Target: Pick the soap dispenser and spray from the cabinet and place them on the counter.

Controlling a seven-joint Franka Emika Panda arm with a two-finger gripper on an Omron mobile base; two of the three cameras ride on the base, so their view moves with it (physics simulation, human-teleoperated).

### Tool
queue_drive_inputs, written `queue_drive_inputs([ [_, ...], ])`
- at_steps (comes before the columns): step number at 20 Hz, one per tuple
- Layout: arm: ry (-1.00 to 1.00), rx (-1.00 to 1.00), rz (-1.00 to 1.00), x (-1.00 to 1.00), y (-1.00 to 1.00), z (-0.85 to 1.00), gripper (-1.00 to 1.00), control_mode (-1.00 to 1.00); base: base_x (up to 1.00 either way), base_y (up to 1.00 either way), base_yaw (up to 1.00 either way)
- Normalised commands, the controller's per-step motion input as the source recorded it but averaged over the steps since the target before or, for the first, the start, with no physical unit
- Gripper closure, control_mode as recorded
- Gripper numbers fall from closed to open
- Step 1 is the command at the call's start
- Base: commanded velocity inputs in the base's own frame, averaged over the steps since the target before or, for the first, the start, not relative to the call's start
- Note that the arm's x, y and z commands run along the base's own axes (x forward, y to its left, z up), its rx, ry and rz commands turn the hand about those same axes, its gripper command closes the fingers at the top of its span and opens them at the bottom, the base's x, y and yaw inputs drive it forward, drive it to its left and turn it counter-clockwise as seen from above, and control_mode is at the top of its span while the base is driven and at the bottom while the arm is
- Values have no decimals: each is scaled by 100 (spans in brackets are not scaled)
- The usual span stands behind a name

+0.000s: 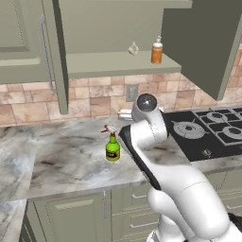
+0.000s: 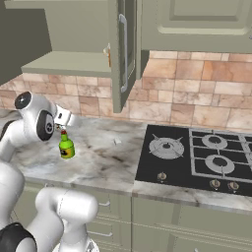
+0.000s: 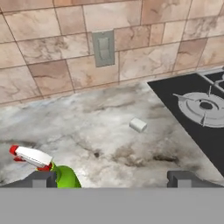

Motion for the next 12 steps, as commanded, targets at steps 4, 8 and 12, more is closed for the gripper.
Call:
queue_drive_inputs([
  [4,0,0,0,-23,0,9,-100,-100,0,0,0],
  [8,0,0,0,0,0,0,-100,-100,0,0,0],
  [12,-7,2,3,-3,-10,36,-100,-100,0,0,0],
])
